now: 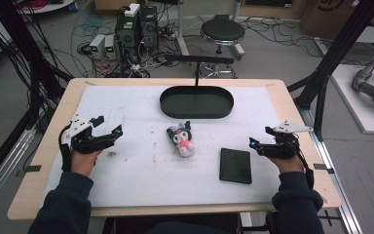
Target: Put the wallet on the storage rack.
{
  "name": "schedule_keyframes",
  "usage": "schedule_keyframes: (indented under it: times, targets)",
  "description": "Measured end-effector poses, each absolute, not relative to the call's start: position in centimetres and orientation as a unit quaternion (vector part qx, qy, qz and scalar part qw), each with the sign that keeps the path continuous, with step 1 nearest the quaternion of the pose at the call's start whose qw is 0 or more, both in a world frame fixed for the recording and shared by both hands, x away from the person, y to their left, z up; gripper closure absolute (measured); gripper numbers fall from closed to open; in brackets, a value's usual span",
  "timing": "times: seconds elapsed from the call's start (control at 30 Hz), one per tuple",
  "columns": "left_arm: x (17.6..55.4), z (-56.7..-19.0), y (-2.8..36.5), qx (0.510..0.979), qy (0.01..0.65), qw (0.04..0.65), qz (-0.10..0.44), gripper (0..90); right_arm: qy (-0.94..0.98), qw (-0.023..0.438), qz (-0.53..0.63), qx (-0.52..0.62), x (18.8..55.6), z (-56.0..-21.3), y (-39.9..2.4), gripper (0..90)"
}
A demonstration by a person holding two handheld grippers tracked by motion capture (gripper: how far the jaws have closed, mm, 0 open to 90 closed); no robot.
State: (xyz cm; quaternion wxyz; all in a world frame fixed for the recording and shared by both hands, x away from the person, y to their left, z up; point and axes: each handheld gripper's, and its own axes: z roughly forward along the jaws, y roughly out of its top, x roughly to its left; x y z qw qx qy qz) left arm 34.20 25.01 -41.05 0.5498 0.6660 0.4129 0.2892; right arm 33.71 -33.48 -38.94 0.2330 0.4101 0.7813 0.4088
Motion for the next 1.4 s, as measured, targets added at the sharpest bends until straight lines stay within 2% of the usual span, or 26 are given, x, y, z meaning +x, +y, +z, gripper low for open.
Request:
schedule_keyframes:
  times: [0.03, 0.1, 0.13, 0.17, 0.43, 0.47, 0.6, 0.77, 0.9, 1.17, 1.4]
  targets:
    - [34.2, -41.0, 24.9, 0.667, 0.412, 0.55, 0.288, 18.5, 0.789, 0.216, 0.413, 0.4, 33.6, -39.1, -33.5, 21.0]
    - [34.2, -41.0, 24.9, 0.669, 0.409, 0.55, 0.287, 18.4, 0.793, 0.212, 0.412, 0.395, 33.5, -39.2, -33.5, 21.0]
    - [34.1, -41.0, 24.8, 0.669, 0.41, 0.55, 0.286, 18.5, 0.806, 0.192, 0.406, 0.385, 33.5, -39.6, -33.1, 21.8]
    - [34.2, -41.1, 24.7, 0.671, 0.408, 0.55, 0.284, 18.5, 0.811, 0.189, 0.401, 0.381, 33.5, -39.8, -32.9, 25.0]
    - [34.6, -41.5, 24.4, 0.679, 0.409, 0.543, 0.276, 18.7, 0.849, 0.139, 0.356, 0.364, 34.5, -41.8, -31.8, 32.0]
    - [34.6, -41.5, 24.4, 0.68, 0.41, 0.541, 0.276, 18.8, 0.859, 0.112, 0.339, 0.368, 34.9, -42.9, -31.8, 33.6]
    - [34.6, -41.5, 24.2, 0.686, 0.408, 0.537, 0.274, 18.8, 0.856, 0.064, 0.354, 0.372, 35.5, -43.8, -32.2, 40.6]
    - [34.6, -41.6, 24.1, 0.687, 0.411, 0.534, 0.271, 18.9, 0.849, 0.048, 0.363, 0.38, 35.8, -44.0, -32.5, 45.9]
    - [34.7, -41.7, 24.2, 0.688, 0.411, 0.534, 0.27, 18.9, 0.839, 0.037, 0.369, 0.399, 36.1, -43.9, -32.9, 57.4]
    - [34.7, -41.7, 24.2, 0.687, 0.413, 0.533, 0.27, 19.2, 0.833, 0.058, 0.368, 0.409, 36.1, -43.4, -33.0, 79.0]
    - [34.7, -41.7, 24.3, 0.687, 0.414, 0.532, 0.269, 19.2, 0.847, 0.126, 0.322, 0.404, 37.4, -42.3, -32.1, 80.6]
